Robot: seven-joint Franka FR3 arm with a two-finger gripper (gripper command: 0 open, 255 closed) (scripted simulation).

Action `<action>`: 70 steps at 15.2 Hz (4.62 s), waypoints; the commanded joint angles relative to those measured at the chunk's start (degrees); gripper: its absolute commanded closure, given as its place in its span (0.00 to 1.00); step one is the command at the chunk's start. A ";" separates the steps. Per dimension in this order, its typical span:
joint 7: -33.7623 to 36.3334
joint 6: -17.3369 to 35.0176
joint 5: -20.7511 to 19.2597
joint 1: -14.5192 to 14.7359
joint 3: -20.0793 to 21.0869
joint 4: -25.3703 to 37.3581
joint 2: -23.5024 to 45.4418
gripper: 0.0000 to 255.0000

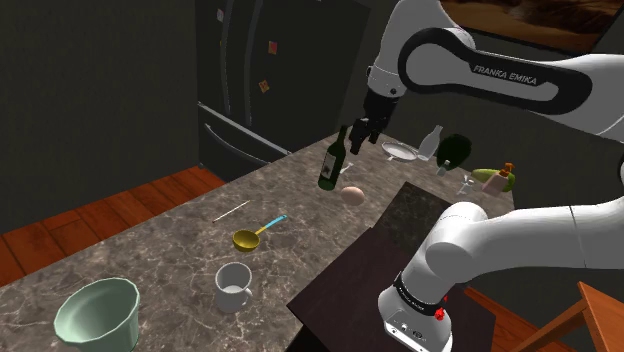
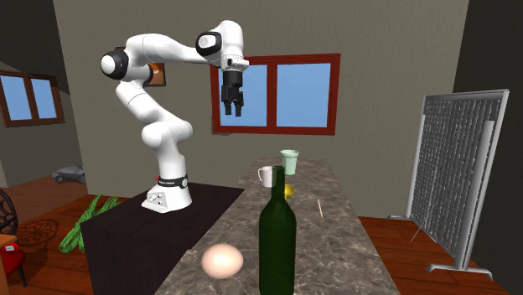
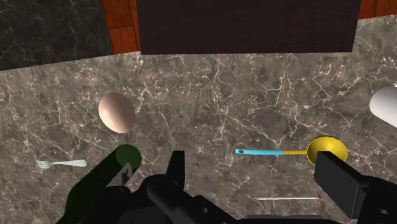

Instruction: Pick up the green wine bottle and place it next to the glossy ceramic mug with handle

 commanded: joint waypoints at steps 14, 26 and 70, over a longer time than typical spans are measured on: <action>-13.66 11.60 -4.09 -4.23 -14.08 10.70 21.25 0.00; -28.56 15.62 3.54 -6.64 -24.38 31.07 46.51 0.00; -35.21 9.66 9.91 -10.41 -26.41 48.16 59.35 1.00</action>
